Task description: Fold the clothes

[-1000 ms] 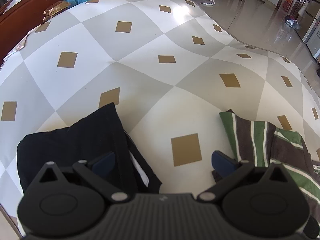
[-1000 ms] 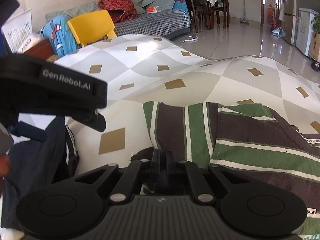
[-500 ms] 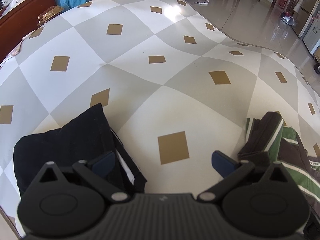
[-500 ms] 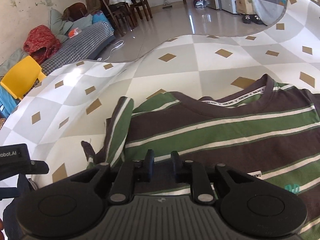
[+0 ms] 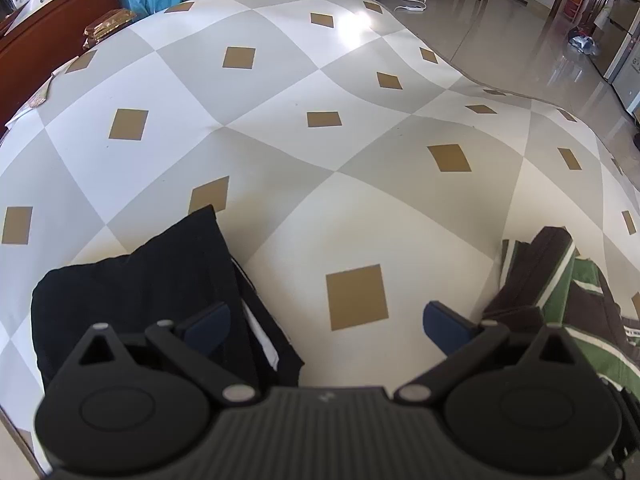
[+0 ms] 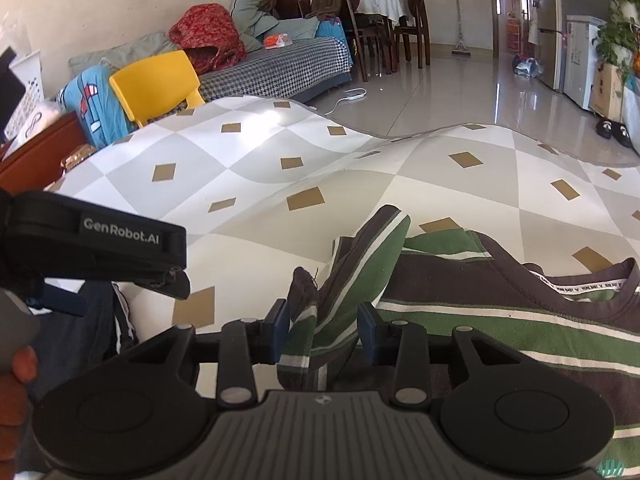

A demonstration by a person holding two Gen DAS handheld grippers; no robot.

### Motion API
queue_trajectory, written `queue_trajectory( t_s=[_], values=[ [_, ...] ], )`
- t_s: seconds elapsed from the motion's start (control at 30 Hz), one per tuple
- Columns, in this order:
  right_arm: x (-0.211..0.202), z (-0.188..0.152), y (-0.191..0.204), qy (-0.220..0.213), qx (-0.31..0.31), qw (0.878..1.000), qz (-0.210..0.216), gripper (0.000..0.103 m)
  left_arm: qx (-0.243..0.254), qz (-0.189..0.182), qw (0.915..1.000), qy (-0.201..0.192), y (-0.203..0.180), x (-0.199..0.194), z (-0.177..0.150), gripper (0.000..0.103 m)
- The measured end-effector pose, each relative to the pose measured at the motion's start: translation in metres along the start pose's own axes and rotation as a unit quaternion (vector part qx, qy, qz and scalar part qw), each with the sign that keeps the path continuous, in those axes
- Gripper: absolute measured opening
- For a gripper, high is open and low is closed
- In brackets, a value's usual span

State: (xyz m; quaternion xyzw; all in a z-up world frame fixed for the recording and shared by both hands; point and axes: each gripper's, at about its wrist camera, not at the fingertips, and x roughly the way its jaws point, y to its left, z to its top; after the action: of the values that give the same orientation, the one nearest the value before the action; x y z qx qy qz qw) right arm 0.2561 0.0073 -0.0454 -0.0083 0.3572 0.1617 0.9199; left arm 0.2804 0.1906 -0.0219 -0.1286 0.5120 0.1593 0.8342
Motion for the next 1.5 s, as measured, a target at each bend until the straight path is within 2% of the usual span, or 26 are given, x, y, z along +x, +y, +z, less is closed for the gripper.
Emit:
queue_trajectory(
  t_s=[0.2,0.3,0.37,0.47,0.57,0.7,0.8,0.87,0.9,0.93,1.03,1.27,1.5],
  values=[
    [0.008,-0.005,0.006,-0.004,-0.035,0.999,-0.005,0.035,0.003,-0.001,1.0000,0.001,0.000,0.000,0.000,0.103],
    [0.009,-0.007,0.008,-0.004,-0.044,0.999,-0.009,0.013,0.004,0.000,1.0000,-0.001,0.000,0.000,0.000,0.103],
    [0.008,-0.007,0.010,-0.006,-0.048,0.999,-0.002,0.008,0.006,0.002,1.0000,-0.003,0.000,-0.001,0.000,0.103],
    [0.003,-0.006,0.014,-0.018,-0.052,0.998,0.013,0.007,0.014,0.008,0.9997,-0.016,-0.002,-0.006,0.001,0.103],
    [-0.004,-0.003,0.019,-0.030,-0.040,0.997,0.056,0.005,0.018,0.010,0.9993,-0.032,-0.003,-0.013,0.003,0.103],
    [-0.007,-0.001,0.026,-0.020,-0.012,0.988,0.154,0.006,0.018,0.005,0.9983,-0.056,-0.003,-0.027,0.007,0.103],
    [-0.005,-0.005,0.033,-0.005,-0.021,0.981,0.194,0.010,0.028,0.016,0.9967,-0.074,-0.005,-0.034,0.009,0.103],
    [-0.001,-0.008,0.037,0.014,-0.031,0.978,0.204,0.012,0.036,0.024,0.9959,-0.080,-0.006,-0.035,0.009,0.103],
    [0.000,-0.008,0.038,0.018,-0.032,0.980,0.195,0.021,0.038,0.025,0.9957,-0.080,-0.007,-0.034,0.009,0.103],
    [0.001,-0.009,0.037,0.020,-0.030,0.981,0.188,0.023,0.038,0.025,0.9960,-0.077,-0.007,-0.033,0.009,0.103],
    [0.002,-0.009,0.031,0.028,-0.021,0.985,0.168,0.023,0.040,0.021,0.9965,-0.071,-0.008,-0.031,0.008,0.103],
    [-0.002,-0.013,0.005,0.050,-0.014,0.995,0.087,0.025,0.061,-0.005,0.9971,-0.046,-0.022,-0.021,-0.003,0.103],
    [-0.012,-0.021,-0.036,0.083,0.025,0.996,0.019,0.032,0.093,-0.026,0.9952,-0.018,-0.047,-0.011,-0.023,0.103]
  ],
)
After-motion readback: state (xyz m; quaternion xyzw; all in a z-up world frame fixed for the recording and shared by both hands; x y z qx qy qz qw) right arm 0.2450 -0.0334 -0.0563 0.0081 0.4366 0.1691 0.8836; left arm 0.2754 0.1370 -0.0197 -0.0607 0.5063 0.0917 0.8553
